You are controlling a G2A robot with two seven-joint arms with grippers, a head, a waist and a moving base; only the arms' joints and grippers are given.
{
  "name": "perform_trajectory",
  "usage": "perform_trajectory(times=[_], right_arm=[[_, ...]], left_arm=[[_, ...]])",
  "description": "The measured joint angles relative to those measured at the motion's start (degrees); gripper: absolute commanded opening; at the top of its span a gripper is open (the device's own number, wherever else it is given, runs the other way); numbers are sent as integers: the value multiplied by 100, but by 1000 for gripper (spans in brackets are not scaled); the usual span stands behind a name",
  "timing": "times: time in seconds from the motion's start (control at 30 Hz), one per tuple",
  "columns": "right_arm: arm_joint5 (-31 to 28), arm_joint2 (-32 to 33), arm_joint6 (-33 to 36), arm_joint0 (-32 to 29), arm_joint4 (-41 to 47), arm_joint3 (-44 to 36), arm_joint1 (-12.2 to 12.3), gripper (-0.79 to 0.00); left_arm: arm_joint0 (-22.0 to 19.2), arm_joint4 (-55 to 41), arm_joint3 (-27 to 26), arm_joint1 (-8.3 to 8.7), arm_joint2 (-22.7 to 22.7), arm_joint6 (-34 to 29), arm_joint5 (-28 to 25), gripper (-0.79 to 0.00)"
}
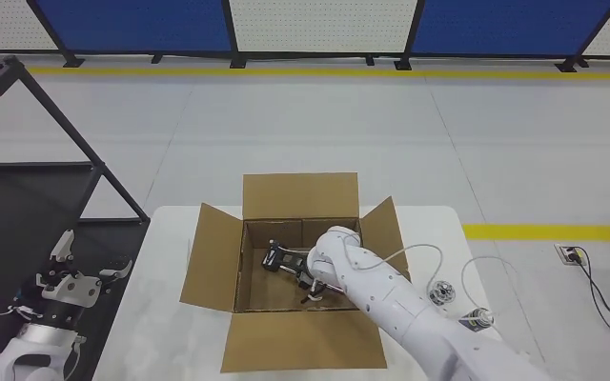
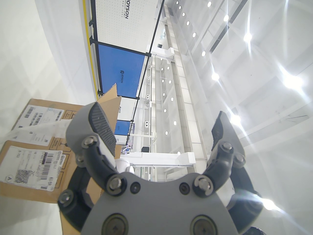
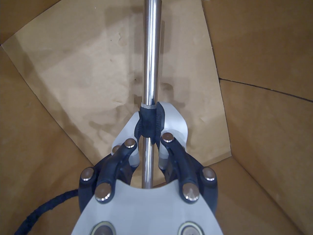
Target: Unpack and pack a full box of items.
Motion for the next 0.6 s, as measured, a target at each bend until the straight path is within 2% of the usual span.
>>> perform_trajectory(times=[0.13, 0.17, 0.2, 0.27, 0.33, 0.37, 0.4, 0.47, 0.6], right_arm=[[-44, 28, 44, 0, -25, 162, -78, -785], [-48, 36, 68, 0, -20, 196, -98, -606], [-54, 47, 93, -2, -15, 240, -124, -496], [-60, 66, 124, -2, -1, 309, -162, -477], [-83, 83, 129, 4, -8, 382, -204, -409], [-92, 91, 124, 7, -14, 416, -221, -329], [-99, 104, 118, 12, -17, 463, -241, -95], [-101, 125, 113, 19, -18, 527, -270, -12], [-117, 171, 91, 42, -43, 646, -324, 0]], left_arm=[[0, 0, 0, 0, 0, 0, 0, 0], [0, 0, 0, 0, 0, 0, 0, 0], [0, 0, 0, 0, 0, 0, 0, 0], [0, 0, 0, 0, 0, 0, 0, 0], [0, 0, 0, 0, 0, 0, 0, 0], [0, 0, 0, 0, 0, 0, 0, 0], [0, 0, 0, 0, 0, 0, 0, 0], [0, 0, 0, 0, 0, 0, 0, 0], [0, 0, 0, 0, 0, 0, 0, 0]])
